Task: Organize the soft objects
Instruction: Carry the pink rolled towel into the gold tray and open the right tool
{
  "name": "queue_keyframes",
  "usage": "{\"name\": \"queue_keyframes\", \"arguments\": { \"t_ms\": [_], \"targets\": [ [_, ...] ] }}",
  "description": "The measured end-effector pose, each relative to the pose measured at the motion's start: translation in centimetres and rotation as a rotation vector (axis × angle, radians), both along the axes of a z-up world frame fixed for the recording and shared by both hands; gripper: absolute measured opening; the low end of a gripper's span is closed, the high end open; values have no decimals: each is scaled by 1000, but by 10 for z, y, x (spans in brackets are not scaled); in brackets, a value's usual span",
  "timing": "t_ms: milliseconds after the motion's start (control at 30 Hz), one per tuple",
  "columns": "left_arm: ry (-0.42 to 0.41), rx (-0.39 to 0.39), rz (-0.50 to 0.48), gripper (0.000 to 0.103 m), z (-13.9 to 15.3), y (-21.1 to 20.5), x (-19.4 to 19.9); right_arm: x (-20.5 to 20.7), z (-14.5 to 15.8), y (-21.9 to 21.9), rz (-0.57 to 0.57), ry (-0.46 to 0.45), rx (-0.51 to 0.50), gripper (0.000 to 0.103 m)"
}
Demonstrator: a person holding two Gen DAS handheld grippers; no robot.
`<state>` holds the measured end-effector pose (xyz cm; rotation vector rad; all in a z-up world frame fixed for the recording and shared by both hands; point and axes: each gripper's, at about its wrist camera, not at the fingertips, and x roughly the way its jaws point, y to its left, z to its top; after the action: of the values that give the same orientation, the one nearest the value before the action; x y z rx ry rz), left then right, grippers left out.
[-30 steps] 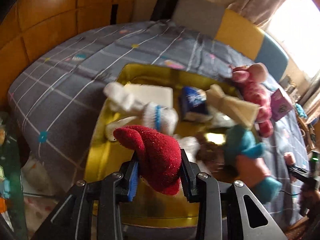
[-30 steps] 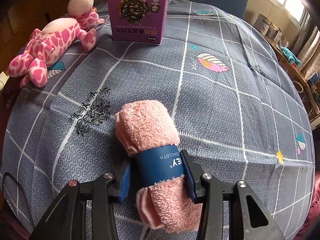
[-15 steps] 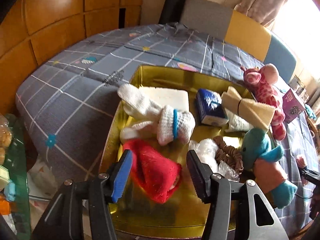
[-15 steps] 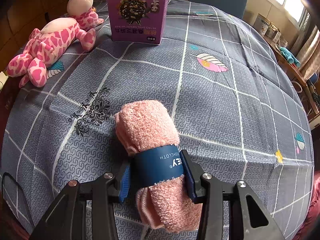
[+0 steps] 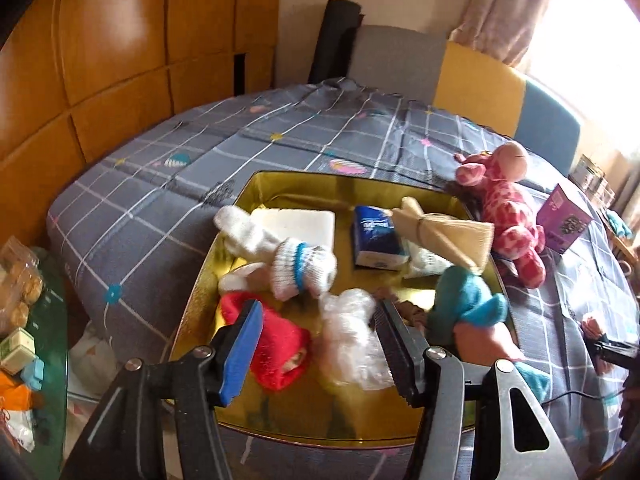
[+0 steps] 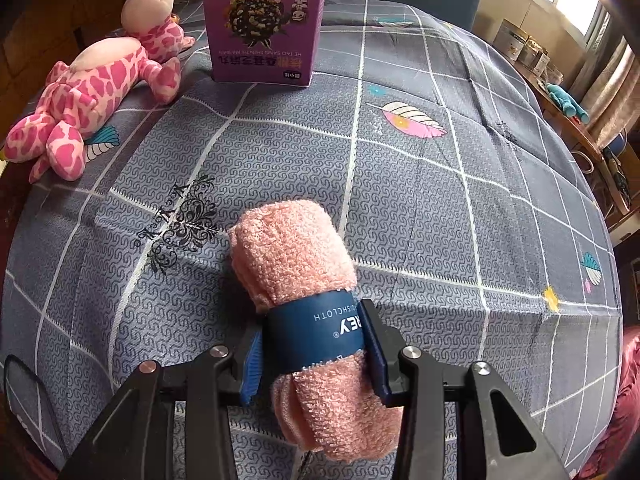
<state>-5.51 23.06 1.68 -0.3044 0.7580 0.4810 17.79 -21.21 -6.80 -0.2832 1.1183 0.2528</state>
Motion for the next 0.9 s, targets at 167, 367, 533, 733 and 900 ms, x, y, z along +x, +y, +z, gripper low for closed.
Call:
{"name": "queue_keyframes", "arguments": {
  "t_ms": [167,367,533,733,900],
  "targets": [
    [-18,35,-30,59,8,-11,0,-2,3,4,-33,4,-12,38],
    [-20,35,-39,60,8,-15,-1,-9,17,15,-38,28,53,37],
    [-18,32,-38,60,6,-14,-2,-26,41,36,34,27,102,37],
    [-17,34,-37,60,5,-14,-2,-53,90,71,172,-4,228,37],
    [-17,33,-36,60,4,-15,-2,-77,124,106,288,-14,350,37]
  ]
}}
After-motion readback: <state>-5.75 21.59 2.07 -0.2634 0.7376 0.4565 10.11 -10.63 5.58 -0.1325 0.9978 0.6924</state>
